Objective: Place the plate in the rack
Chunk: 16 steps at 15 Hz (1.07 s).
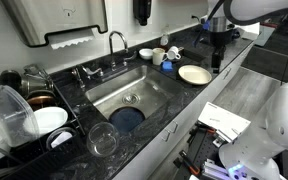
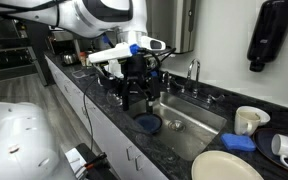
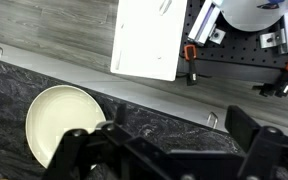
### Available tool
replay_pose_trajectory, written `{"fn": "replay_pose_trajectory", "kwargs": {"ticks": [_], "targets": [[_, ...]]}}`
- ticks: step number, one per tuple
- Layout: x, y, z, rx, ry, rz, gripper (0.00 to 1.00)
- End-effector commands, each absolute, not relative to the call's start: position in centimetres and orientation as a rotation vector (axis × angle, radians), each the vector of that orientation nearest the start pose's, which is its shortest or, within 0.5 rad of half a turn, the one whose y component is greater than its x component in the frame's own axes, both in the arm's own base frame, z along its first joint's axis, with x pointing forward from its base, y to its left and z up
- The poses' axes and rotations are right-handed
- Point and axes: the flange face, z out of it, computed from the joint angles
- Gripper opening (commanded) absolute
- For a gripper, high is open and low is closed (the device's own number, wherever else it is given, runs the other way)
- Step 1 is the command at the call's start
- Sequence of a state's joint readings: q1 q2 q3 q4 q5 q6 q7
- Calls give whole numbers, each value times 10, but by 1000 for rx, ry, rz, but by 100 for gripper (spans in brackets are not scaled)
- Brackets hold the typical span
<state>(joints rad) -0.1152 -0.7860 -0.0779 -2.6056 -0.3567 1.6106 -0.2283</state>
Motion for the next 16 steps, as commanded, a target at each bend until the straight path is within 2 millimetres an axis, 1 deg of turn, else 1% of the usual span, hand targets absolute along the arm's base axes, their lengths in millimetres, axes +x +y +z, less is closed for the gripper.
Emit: {"fn": "replay_pose_trajectory", "kwargs": {"ticks": [1, 8, 9, 12, 16], "targets": [[281, -93, 481, -3358, -195, 446, 100], [281, -93, 481, -3358, -195, 446, 100], [284, -92, 476, -3364, -158, 449, 100], [296, -90, 464, -3354, -118, 382, 100], [322, -96, 435, -3362, -60, 255, 100]]}}
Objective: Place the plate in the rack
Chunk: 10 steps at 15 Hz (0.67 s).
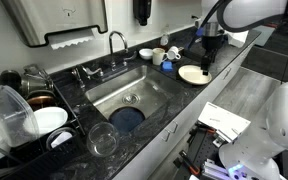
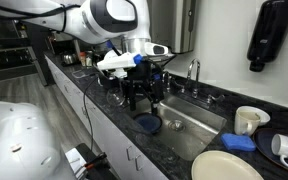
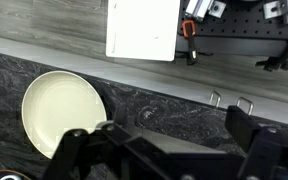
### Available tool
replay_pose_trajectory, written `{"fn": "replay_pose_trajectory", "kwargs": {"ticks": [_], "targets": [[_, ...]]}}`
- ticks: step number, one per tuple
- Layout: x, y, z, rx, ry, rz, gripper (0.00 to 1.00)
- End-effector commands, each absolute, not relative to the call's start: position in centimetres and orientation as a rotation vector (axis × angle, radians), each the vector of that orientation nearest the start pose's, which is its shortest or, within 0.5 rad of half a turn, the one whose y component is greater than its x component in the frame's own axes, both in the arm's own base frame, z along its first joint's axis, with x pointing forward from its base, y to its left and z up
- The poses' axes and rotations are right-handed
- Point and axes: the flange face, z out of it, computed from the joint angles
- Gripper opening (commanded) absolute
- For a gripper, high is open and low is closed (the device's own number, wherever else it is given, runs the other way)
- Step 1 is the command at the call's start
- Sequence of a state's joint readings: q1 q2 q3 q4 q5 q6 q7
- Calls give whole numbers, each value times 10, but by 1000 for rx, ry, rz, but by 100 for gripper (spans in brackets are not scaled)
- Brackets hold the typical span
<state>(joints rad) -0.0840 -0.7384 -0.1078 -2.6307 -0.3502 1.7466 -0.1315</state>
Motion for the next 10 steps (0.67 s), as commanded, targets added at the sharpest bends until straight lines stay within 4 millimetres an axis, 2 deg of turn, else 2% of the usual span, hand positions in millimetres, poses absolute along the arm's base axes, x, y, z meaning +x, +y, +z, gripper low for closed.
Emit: {"fn": "replay_pose_trajectory", "kwargs": {"ticks": [1, 5, 10], "targets": [[330, -102, 425, -3363, -55, 222, 100], [354, -133, 391, -3352, -31, 146, 100], [373, -192, 354, -3312, 17, 110, 100]]}}
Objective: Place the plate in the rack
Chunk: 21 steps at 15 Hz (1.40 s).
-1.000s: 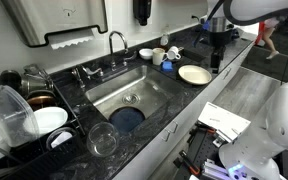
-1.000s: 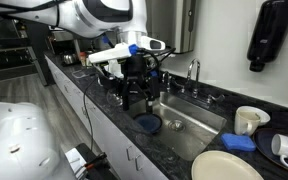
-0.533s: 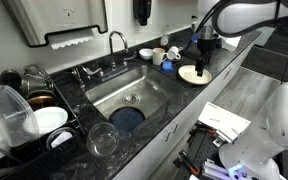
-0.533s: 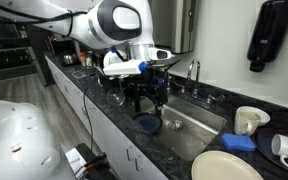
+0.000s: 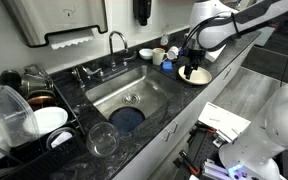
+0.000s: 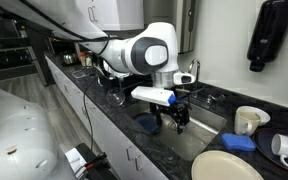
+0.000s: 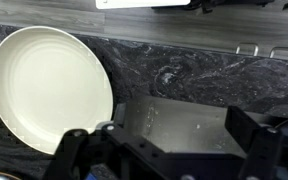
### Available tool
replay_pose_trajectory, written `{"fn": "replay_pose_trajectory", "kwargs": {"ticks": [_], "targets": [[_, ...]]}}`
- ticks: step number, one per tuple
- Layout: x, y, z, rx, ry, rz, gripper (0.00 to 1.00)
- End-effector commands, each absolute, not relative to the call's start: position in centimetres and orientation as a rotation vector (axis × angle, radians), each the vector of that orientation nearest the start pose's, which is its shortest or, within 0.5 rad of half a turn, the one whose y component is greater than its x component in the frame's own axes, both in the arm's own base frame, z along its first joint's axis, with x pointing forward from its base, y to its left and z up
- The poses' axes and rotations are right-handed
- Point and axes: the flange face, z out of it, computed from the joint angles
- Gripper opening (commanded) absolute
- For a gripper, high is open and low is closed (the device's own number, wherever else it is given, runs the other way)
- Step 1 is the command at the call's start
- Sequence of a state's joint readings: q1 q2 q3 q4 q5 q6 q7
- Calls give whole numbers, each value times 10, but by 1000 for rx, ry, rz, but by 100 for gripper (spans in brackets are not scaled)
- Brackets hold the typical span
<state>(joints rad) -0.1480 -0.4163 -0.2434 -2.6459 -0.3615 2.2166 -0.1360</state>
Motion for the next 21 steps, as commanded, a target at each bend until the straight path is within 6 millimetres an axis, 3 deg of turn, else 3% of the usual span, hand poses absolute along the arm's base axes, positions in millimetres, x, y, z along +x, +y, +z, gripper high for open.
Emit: {"fn": "replay_pose_trajectory", "kwargs": {"ticks": [1, 4, 8, 14, 18, 19, 21], "targets": [[375, -203, 348, -3294, -4, 80, 100], [383, -234, 328, -3271, 7, 52, 100], [396, -255, 300, -3194, 80, -1, 100], [412, -279, 269, -3292, 240, 6, 100], [415, -281, 256, -3360, 321, 51, 100], [415, -280, 252, -3369, 337, 70, 75], [415, -278, 248, -3386, 368, 109, 68]]}}
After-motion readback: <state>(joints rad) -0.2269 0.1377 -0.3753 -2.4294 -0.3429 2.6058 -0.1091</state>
